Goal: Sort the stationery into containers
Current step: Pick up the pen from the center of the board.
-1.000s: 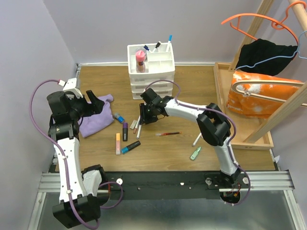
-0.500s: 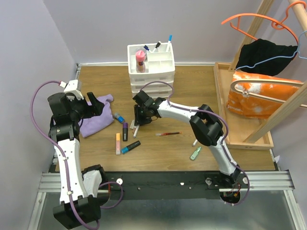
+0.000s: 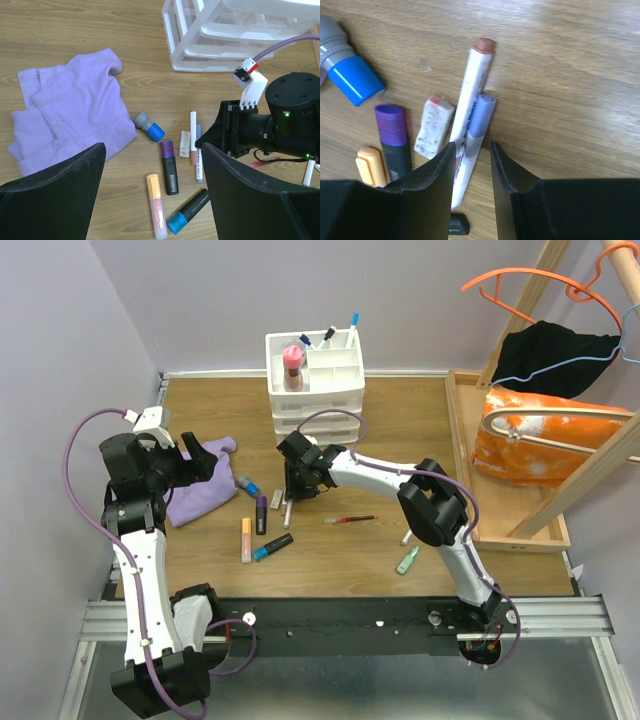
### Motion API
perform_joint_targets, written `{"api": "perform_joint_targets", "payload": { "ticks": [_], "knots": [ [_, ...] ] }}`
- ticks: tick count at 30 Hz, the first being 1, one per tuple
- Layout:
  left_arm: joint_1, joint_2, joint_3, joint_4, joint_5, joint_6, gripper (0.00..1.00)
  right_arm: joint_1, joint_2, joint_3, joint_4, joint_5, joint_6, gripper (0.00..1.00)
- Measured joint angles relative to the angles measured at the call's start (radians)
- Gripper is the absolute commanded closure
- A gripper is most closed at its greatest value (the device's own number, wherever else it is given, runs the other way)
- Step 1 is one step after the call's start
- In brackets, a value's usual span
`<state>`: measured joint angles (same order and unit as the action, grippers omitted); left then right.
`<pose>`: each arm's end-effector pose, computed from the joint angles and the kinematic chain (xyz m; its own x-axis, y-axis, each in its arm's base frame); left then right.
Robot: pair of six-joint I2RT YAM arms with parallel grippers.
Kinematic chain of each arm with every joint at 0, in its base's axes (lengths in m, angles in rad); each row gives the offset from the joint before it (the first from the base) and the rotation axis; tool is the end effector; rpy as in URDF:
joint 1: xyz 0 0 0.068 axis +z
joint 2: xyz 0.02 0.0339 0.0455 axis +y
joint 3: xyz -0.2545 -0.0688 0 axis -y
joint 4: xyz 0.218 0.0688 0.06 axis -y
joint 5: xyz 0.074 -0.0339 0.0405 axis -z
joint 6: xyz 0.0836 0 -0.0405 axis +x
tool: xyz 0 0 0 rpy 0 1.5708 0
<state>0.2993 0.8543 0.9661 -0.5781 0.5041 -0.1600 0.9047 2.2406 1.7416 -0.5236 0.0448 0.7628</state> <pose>0.1976 0.0187 0.3232 -0.4487 -0.2844 -0.8472 0.0837 0.9305 -0.3567 0.2997 0.3753 0.1269 -0.9140 -0.0459 -0.4031 -0.1930 0.9232 0.3325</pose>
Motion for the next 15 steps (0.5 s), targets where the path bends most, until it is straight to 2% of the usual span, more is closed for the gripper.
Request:
{"api": "perform_joint_targets", "payload": {
  "ticks": [15],
  "knots": [
    [0.0, 0.001, -0.013, 0.019, 0.0, -0.027, 0.14, -0.029, -0.015, -0.026, 0.009, 0.004, -0.005, 0.62]
  ]
}}
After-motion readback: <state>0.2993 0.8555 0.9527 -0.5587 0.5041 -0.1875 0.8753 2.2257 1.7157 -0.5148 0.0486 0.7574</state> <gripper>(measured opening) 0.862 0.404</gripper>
